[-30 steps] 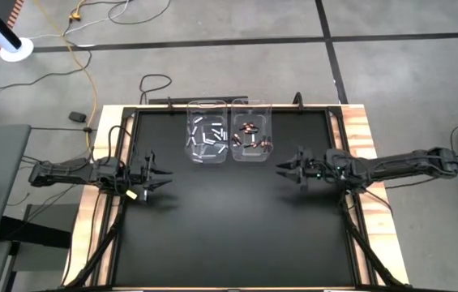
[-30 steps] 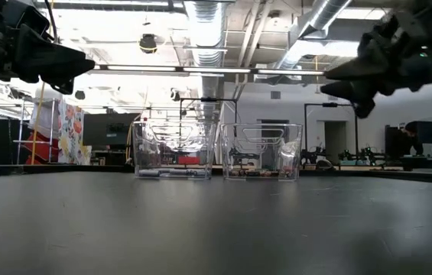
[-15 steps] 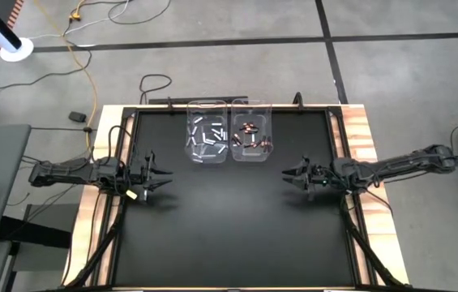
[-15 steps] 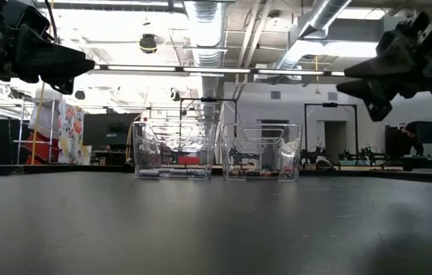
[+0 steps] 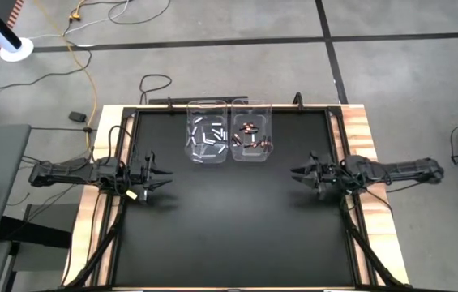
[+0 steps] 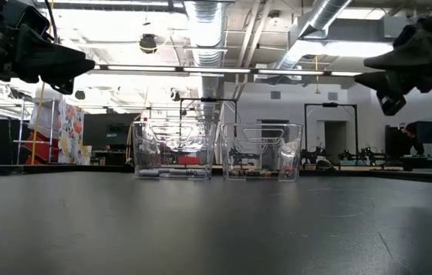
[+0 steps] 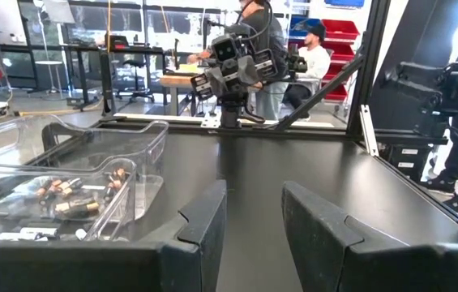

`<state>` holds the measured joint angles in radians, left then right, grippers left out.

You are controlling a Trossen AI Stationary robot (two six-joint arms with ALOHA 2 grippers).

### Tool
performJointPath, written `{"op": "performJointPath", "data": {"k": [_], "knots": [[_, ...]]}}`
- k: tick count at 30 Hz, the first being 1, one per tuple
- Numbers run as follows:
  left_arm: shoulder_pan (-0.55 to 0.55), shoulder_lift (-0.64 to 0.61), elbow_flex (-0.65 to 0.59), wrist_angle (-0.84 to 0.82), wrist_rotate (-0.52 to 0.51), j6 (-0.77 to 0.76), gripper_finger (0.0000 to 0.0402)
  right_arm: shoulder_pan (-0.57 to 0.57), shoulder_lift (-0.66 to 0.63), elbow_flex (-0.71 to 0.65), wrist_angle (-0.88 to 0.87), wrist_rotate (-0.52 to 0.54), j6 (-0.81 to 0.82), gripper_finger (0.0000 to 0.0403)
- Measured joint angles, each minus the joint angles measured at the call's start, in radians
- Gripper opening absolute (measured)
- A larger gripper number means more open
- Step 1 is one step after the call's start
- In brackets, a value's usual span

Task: Sort batteries
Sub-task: Return to Home Position

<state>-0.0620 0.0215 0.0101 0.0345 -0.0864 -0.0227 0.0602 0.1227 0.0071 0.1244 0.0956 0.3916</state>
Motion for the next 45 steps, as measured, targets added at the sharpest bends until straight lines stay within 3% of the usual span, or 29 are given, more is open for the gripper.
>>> {"op": "performJointPath", "data": {"k": [4, 6, 13, 20, 45], "knots": [[0.000, 0.000, 0.000, 0.000, 0.000, 0.000, 0.0118, 0.017, -0.121, 0.000, -0.090, -0.020, -0.026, 0.0164], [0.000, 0.000, 0.000, 0.000, 0.001, 0.000, 0.0118, 0.025, -0.122, 0.001, -0.096, -0.026, -0.048, 0.0164], [0.000, 0.000, 0.000, 0.000, 0.000, 0.000, 0.0118, 0.025, -0.041, 0.002, -0.105, -0.034, -0.154, 0.0164], [0.000, 0.000, 0.000, 0.000, 0.000, 0.000, 0.0118, 0.025, 0.017, 0.002, -0.109, -0.034, -0.154, 0.0164], [0.000, 0.000, 0.000, 0.000, -0.003, 0.000, 0.0118, 0.025, 0.075, 0.003, -0.110, -0.033, -0.156, 0.0164]]}}
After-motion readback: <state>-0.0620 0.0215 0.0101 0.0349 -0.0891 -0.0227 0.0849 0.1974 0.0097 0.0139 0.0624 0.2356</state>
